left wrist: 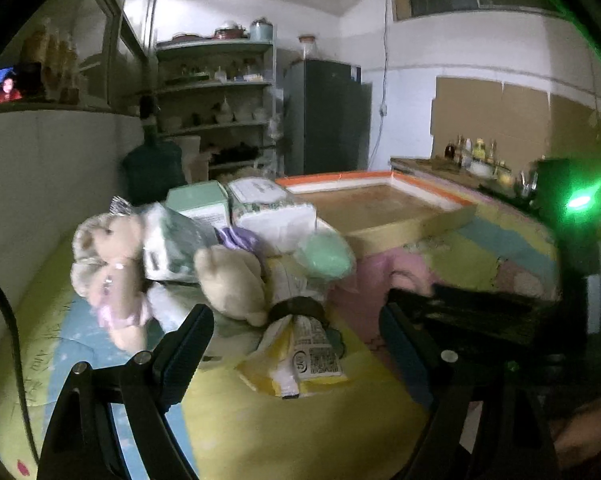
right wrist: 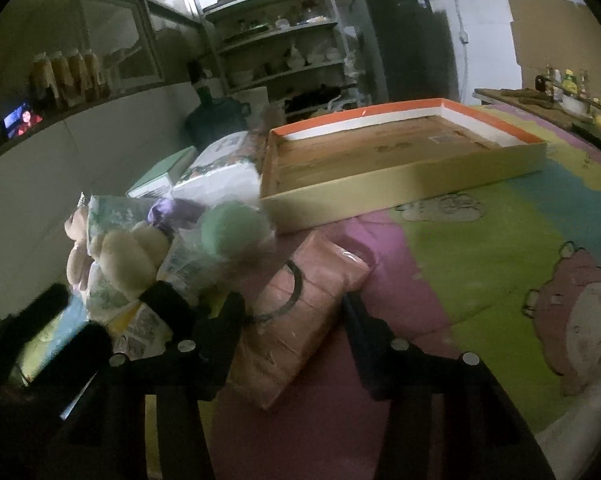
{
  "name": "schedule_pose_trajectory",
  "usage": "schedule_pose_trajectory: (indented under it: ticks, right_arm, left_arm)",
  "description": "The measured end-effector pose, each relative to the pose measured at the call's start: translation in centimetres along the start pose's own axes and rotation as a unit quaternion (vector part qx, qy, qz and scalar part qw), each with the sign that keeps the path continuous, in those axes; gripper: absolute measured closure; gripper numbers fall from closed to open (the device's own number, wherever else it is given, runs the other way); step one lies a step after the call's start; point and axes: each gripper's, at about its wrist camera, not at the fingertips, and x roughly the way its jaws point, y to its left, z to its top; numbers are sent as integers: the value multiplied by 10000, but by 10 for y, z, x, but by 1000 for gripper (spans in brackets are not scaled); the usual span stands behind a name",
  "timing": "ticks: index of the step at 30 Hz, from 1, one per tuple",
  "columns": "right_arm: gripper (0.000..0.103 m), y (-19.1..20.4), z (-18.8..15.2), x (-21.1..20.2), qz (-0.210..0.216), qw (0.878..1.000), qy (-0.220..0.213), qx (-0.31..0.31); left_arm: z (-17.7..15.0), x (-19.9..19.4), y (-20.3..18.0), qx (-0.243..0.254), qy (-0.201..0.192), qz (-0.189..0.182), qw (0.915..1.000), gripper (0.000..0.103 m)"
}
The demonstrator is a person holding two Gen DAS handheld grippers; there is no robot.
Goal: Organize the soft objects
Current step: 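Grasp the yellow-white snack packet with the left gripper while the right grasps the pink bar, then carry the snack packet and pink bar over the orange-rimmed tray with both grippers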
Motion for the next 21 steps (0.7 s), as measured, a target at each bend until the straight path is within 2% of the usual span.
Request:
schedule_pose_trajectory:
  ticks: [2,4,5,6,7,9,16,21]
  right_arm:
    - [52,-6,0,-7,-25,10000,-68,8]
    - [52,-9,0,-12,-35,9999,-119,-9]
    - [52,-11,0,-14,-43,9999,-139,-23]
    - [52,-10,0,-15,-47,9999,-148,-32]
    - [52,-11,0,-15,-25,9999,-152,-40]
    - [52,-11,0,-15,12,9999,-158,-36]
    - [52,-6,-2,-21,131,9996,-235,-111]
    - [52,-1,-2,-26,213,9992,-278,-181]
  left_arm:
    - [0,14,2,-90,209,131,9997,23]
    - [-5,24,6,-282,454,59,9986,35]
    - [-9,28,9,-356,532,21,9979,36]
    - [-10,28,10,-363,490,85,9981,42]
    - [-10,28,8,-306,439,169,9984,52]
    - [-11,27,7,-283,419,195,9985,56]
    - [-18,12,10,-489,403,110,9979,59]
    - [-22,1,14,-629,371,190,9971,59]
